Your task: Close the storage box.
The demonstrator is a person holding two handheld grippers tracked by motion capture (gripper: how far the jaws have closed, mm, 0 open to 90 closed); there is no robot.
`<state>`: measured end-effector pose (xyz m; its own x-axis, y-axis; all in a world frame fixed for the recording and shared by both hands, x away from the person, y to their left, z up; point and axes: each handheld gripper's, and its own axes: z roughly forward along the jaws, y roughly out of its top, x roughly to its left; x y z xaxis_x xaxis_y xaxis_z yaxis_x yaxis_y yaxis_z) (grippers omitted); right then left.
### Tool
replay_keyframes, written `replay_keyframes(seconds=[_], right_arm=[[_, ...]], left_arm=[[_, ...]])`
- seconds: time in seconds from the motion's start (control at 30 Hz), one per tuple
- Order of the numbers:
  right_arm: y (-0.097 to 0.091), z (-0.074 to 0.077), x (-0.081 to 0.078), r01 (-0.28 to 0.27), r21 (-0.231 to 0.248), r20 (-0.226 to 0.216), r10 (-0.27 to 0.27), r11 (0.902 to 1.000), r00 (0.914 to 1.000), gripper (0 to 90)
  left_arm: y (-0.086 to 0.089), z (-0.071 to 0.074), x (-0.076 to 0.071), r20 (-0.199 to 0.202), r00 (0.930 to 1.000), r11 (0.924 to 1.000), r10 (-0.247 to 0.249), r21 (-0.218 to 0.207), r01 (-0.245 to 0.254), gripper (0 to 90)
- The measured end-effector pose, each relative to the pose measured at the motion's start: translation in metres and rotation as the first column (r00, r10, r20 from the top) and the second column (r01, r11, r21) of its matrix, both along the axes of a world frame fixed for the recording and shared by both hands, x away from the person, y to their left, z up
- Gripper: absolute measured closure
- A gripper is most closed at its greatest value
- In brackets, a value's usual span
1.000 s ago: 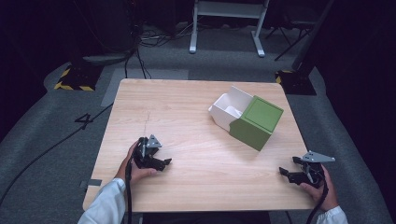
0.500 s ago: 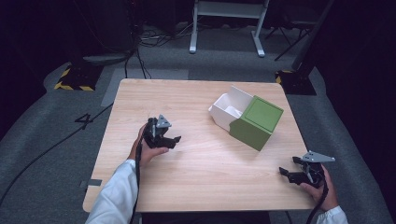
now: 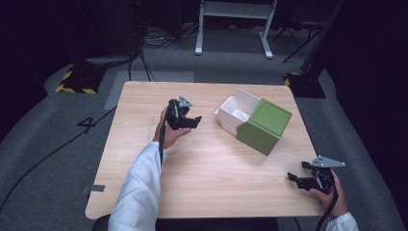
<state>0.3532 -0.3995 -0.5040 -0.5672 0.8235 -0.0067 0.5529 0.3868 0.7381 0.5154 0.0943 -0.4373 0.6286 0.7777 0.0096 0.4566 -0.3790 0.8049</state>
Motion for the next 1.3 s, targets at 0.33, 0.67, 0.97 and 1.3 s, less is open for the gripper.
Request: replay_keyframes(seconds=[0.33, 0.67, 0.97, 1.3], right_arm=[[0.0, 0.0, 0.0, 0.0, 0.0, 0.0, 0.0, 1.0, 1.0, 15.6], [0.0, 0.0, 0.0, -0.001, -0.002, 0.001, 0.001, 1.0, 1.0, 15.6], [0.0, 0.0, 0.0, -0.003, -0.002, 0.001, 0.003, 1.0, 1.0, 15.6], [0.0, 0.0, 0.0, -0.005, -0.002, 0.002, 0.005, 1.0, 1.0, 15.7]], left_arm=[[-0.03, -0.003, 0.028, -0.029, 0.9995, 0.9991, 0.012, -0.041, -0.013, 30.6], [-0.057, -0.017, 0.051, -0.073, 0.9973, 0.9975, -0.009, -0.071, 0.004, 36.4], [-0.069, -0.027, 0.058, -0.119, 0.9923, 0.9966, -0.033, -0.079, 0.023, 44.4], [-0.085, -0.038, 0.055, -0.161, 0.9705, 0.9764, -0.179, -0.15, 0.155, 68.2]])
